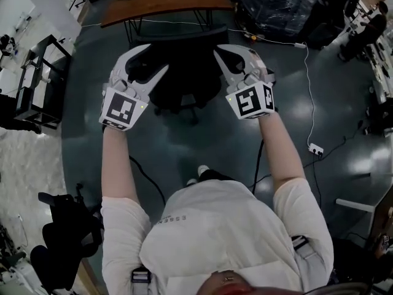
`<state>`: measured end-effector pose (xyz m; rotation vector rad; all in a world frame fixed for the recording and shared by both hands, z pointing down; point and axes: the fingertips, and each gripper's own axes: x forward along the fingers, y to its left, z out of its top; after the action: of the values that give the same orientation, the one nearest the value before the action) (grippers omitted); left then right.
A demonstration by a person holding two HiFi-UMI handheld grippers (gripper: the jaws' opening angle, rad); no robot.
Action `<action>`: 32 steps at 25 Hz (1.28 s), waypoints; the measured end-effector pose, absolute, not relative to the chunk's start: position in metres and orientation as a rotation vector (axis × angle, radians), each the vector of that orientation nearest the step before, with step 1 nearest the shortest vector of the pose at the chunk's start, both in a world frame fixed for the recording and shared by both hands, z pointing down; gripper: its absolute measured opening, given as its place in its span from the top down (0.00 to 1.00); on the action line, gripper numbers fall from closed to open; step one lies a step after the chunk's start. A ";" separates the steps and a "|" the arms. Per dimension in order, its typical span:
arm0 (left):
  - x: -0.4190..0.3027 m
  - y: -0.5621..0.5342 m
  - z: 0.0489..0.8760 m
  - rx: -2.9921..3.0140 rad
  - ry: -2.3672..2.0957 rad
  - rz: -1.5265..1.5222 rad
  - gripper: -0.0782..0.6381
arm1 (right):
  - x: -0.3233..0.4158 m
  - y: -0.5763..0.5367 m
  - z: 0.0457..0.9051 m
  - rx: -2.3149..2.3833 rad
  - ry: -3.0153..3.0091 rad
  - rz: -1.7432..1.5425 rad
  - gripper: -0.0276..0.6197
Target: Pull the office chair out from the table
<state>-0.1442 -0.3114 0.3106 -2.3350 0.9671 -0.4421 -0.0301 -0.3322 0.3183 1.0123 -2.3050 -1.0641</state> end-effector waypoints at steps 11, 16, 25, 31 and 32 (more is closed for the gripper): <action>-0.141 -0.163 0.343 -2.579 1.257 0.226 0.87 | -0.036 -0.197 0.385 1.234 -2.537 -0.552 0.97; -0.129 -0.115 0.389 -2.662 1.314 0.148 0.87 | -0.028 -0.137 0.406 1.287 -2.681 -0.306 0.97; -0.086 -0.011 0.421 -2.682 1.469 0.106 0.87 | 0.018 -0.033 0.444 1.259 -2.710 -0.179 0.97; -0.046 0.047 0.430 -2.649 1.554 0.099 0.87 | 0.068 0.016 0.456 1.268 -2.703 -0.084 0.97; -0.041 0.053 0.432 -2.648 1.565 0.094 0.87 | 0.073 0.022 0.455 1.271 -2.705 -0.070 0.97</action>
<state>-0.0407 0.0534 0.4320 -2.6484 1.5652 0.0939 0.0729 0.0220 0.4554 1.2710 -2.7051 -0.0703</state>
